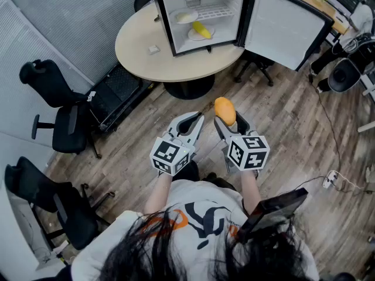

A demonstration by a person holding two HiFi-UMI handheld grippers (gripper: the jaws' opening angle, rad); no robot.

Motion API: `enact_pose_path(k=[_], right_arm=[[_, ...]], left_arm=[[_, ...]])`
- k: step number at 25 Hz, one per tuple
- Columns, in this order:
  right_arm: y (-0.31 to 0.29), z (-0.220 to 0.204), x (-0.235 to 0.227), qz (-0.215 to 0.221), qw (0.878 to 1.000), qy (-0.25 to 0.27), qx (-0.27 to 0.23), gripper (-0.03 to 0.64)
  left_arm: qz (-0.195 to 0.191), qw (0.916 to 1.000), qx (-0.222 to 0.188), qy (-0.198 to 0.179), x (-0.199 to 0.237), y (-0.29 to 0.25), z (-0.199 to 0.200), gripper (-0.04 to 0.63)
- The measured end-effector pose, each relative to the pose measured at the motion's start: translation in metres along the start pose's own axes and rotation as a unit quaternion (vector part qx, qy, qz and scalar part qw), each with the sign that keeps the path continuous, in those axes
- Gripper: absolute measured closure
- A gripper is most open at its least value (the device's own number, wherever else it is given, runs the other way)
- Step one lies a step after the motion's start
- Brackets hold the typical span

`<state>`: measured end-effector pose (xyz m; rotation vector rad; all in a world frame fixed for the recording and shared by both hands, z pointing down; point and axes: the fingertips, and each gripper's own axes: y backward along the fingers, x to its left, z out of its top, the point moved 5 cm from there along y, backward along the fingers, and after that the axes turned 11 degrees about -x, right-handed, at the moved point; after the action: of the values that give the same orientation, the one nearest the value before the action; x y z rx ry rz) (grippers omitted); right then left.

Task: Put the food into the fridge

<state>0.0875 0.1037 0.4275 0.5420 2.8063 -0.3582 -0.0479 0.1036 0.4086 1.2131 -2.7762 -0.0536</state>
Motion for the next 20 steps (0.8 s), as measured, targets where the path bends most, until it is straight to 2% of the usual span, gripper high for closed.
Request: enact_pose_path(k=[10,20], right_arm=[[0.002,-0.003,0.005,0.002,1.0,-0.012,-0.014,0.318],[0.014,-0.007,-0.002,0.002,1.0,-0.003,-0.003,0.318]], left_arm=[[0.012,0.9999,-0.001,-0.002,-0.002,0.013,-0.002,0.583],[0.013,0.9999,0.001,0.002,-0.013,0.012,-0.006,0.583]])
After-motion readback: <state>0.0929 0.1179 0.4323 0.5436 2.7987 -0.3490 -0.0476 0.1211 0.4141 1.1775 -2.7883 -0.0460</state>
